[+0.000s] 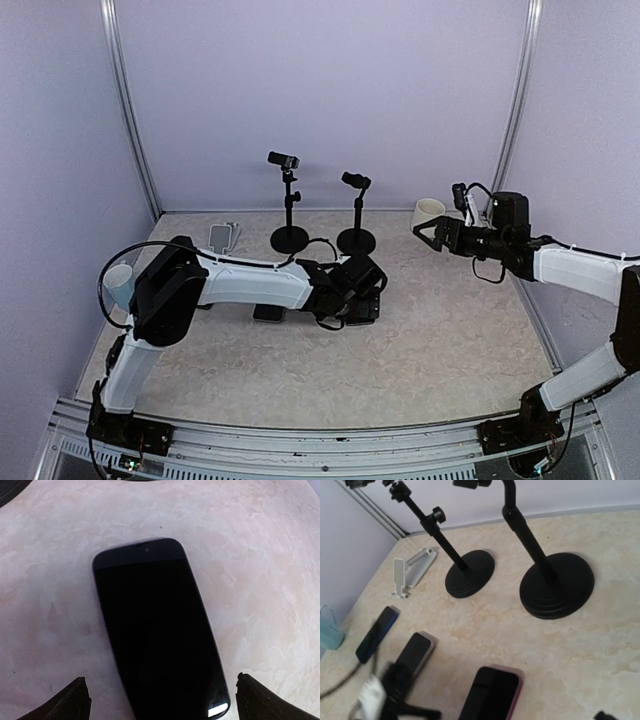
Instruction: Remove the phone from the phone stand
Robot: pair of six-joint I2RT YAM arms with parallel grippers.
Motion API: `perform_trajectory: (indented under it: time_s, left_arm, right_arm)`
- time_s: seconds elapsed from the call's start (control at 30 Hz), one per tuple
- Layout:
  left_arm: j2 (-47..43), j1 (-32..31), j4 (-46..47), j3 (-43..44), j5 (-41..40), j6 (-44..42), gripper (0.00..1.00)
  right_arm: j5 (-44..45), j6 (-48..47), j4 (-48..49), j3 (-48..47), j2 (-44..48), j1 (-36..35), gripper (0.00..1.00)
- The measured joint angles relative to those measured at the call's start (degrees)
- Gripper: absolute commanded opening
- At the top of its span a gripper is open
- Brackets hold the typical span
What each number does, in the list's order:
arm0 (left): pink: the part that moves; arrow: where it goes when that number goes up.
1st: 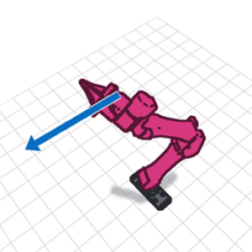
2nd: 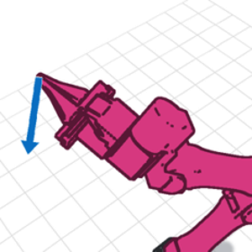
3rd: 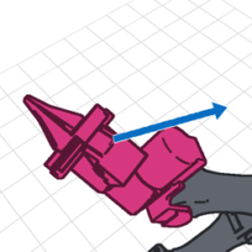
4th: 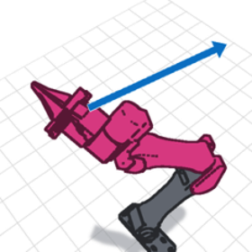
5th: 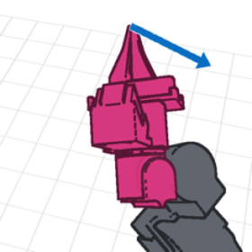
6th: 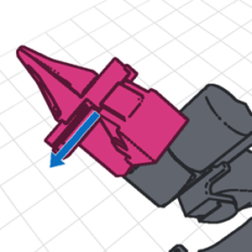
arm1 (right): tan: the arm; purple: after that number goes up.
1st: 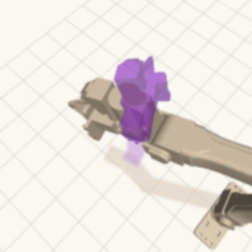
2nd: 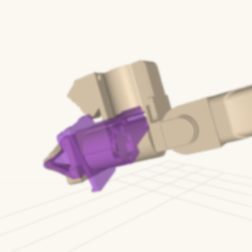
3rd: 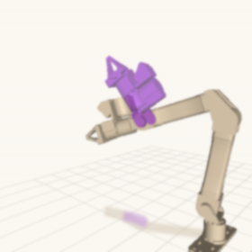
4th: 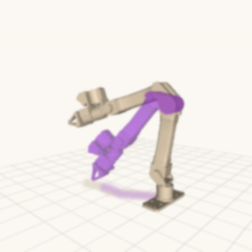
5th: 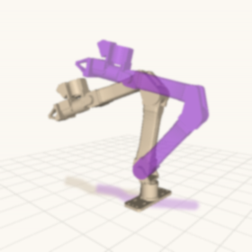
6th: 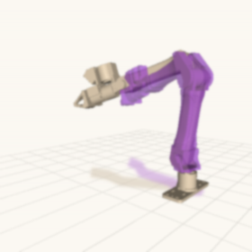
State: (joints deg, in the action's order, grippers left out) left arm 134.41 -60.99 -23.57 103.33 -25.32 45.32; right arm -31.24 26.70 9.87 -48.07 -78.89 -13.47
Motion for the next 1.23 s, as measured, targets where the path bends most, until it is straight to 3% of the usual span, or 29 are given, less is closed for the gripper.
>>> perform_trajectory:
  time_s: [0.37, 0.9, 1.23]
  left_arm:
    - [-23.12, 9.05, 10.36, -17.59, 6.1, -10.12, 0.99]
    - [-54.03, 33.9, 21.38, -46.42, 19.93, -21.03, 0.99]
    - [-62.16, 36.52, 23.1, -57.07, 23.61, -21.62, 0.99]
  right_arm:
    - [2.12, -4.59, -7.06, -1.62, 1.84, 0.0, 1.0]
    - [5.33, -7.28, -9.57, -1.64, 6.25, 0.02, 1.0]
    - [6.36, -7.45, -8.37, 3.02, 9.01, 0.02, 1.0]
